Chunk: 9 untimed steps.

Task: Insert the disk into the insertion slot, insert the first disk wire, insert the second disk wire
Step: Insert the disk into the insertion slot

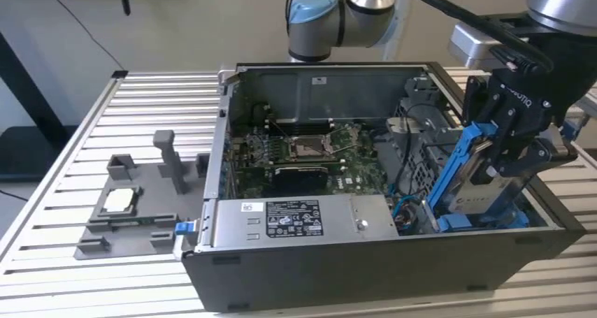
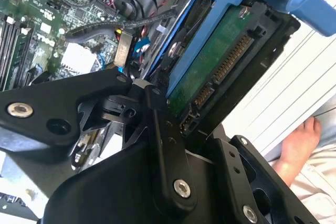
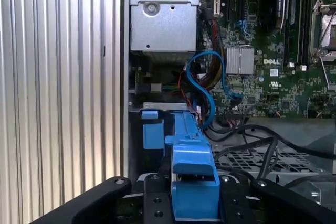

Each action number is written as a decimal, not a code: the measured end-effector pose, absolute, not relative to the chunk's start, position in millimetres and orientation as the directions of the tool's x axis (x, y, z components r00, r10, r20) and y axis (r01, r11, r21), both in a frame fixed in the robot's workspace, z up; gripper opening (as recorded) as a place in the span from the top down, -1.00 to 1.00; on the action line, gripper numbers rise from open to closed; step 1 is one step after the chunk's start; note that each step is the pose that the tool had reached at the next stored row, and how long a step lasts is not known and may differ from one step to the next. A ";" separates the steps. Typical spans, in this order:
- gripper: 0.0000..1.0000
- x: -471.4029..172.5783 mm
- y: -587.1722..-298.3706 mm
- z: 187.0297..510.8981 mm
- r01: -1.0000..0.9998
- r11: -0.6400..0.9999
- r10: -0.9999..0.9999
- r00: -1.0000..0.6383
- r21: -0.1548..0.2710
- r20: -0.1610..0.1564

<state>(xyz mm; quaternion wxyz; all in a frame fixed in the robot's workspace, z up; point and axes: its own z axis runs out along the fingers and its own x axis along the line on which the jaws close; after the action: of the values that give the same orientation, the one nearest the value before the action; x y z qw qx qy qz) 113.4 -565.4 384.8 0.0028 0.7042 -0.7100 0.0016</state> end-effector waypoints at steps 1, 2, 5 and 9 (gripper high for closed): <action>0.35 113.4 -565.3 384.6 -1.000 0.008 -1.000 -0.008 0.002 0.006; 0.35 113.4 -565.3 384.6 -1.000 0.008 -1.000 -0.008 0.002 0.006; 0.35 113.4 -565.4 384.5 -1.000 0.008 -1.000 -0.008 0.002 0.006; 0.32 113.4 -565.3 384.5 -1.000 0.008 -1.000 -0.008 0.002 0.006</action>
<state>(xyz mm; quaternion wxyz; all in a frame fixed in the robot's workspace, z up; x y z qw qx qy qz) 113.4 -565.3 384.5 0.0027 0.7043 -0.7099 0.0016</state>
